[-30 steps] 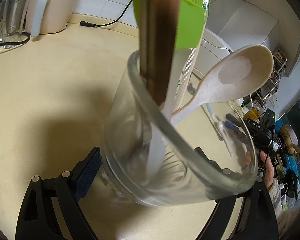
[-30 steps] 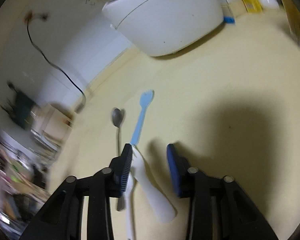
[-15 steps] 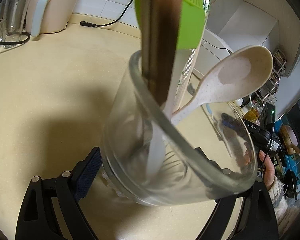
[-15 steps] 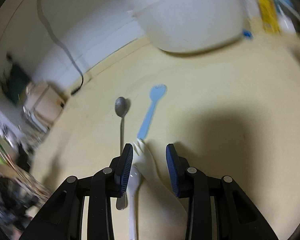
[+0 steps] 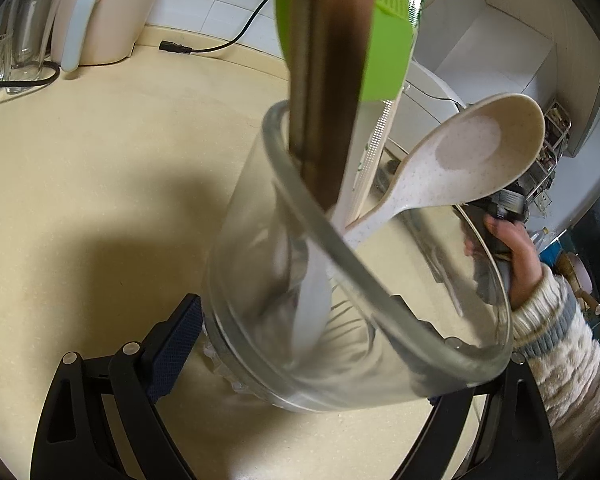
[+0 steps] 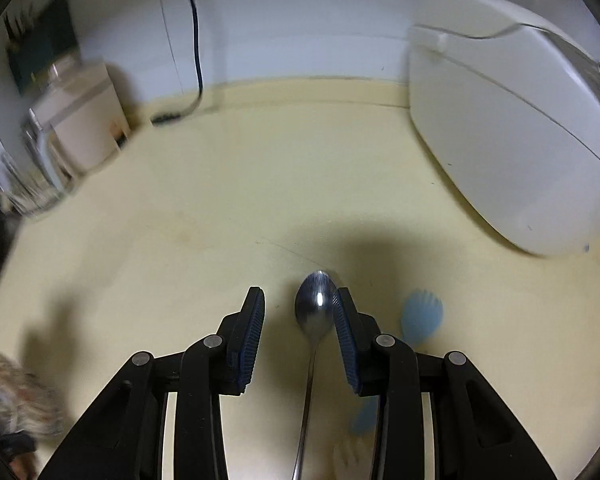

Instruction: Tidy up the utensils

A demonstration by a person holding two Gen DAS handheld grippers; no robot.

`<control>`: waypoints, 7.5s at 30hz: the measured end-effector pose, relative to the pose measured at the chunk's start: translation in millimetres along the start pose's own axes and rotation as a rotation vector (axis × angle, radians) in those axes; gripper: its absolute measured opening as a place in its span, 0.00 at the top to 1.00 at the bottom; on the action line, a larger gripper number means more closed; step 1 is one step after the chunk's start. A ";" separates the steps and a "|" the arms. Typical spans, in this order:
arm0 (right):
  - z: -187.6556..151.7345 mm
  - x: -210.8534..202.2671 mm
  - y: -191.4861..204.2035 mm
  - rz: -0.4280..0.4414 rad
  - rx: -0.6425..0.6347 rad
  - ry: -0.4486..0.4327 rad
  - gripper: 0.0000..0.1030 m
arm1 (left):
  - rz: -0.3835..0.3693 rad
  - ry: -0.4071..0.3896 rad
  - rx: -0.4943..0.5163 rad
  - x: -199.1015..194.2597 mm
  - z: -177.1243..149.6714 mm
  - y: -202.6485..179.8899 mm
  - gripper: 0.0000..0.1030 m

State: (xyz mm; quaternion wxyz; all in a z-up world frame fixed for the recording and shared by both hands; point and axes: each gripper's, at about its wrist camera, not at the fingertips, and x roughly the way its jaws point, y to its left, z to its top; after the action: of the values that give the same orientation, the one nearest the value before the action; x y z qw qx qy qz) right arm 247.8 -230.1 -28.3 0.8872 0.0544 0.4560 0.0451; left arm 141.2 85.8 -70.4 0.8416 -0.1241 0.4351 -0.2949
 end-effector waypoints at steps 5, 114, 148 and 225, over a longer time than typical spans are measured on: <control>2.4 29.7 1.5 -0.108 -0.023 0.064 0.65 | -0.001 0.000 -0.001 0.3 0.2 -1.1 0.10; -182.6 -328.4 0.2 0.125 0.050 -0.421 0.67 | 0.084 0.058 0.141 11.7 10.0 -20.8 0.10; -219.2 -267.9 -56.7 0.282 0.144 -0.396 0.67 | 0.172 0.060 0.165 16.3 21.7 -15.2 0.10; -110.2 -106.0 44.1 0.299 -0.041 -0.237 0.72 | 0.018 -0.013 -0.011 -12.2 -4.1 26.5 0.16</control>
State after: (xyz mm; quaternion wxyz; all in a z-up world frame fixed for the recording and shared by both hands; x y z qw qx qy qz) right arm 95.3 -194.0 -0.7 0.9191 0.1085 0.3339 0.1789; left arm 142.7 114.4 -77.2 0.8463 -0.1265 0.4325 -0.2841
